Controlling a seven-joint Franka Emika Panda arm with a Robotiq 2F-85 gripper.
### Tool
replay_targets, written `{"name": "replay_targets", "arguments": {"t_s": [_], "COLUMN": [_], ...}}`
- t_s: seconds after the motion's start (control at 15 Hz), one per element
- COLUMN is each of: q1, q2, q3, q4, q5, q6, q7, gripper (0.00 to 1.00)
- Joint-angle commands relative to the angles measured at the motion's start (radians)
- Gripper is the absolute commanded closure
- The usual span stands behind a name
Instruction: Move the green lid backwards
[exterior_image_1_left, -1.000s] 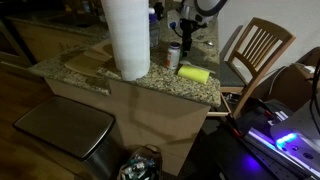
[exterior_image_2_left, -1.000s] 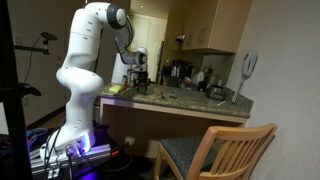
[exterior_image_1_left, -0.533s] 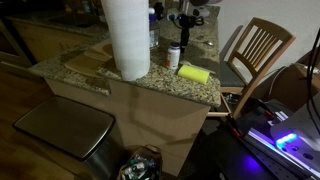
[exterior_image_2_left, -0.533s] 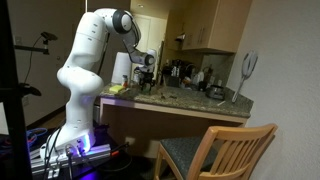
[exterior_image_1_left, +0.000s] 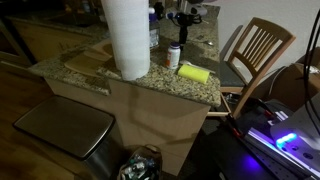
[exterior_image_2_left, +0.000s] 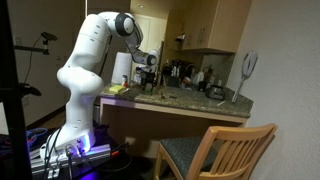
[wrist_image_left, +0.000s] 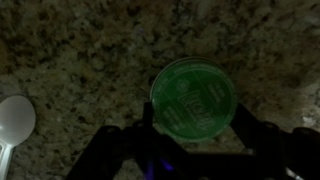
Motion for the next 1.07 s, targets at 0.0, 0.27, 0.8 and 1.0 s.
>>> {"name": "replay_targets", "arguments": {"t_s": [0.0,0.27,0.8,1.0], "q1": [0.005,0.003,0.009,0.024], "q2": [0.069,0.089,0.101,0.106], "q3": [-0.016,-0.011,-0.018,-0.039], "q4": [0.057,0.081,0.090,0.087], "q5": [0.005,0.020,0.000,-0.050], "q6": [-0.033,-0.078,-0.016,0.031], "q7": [-0.030,-0.068,-0.089,-0.050], "gripper": [0.06,0.00,0.00,0.00]}}
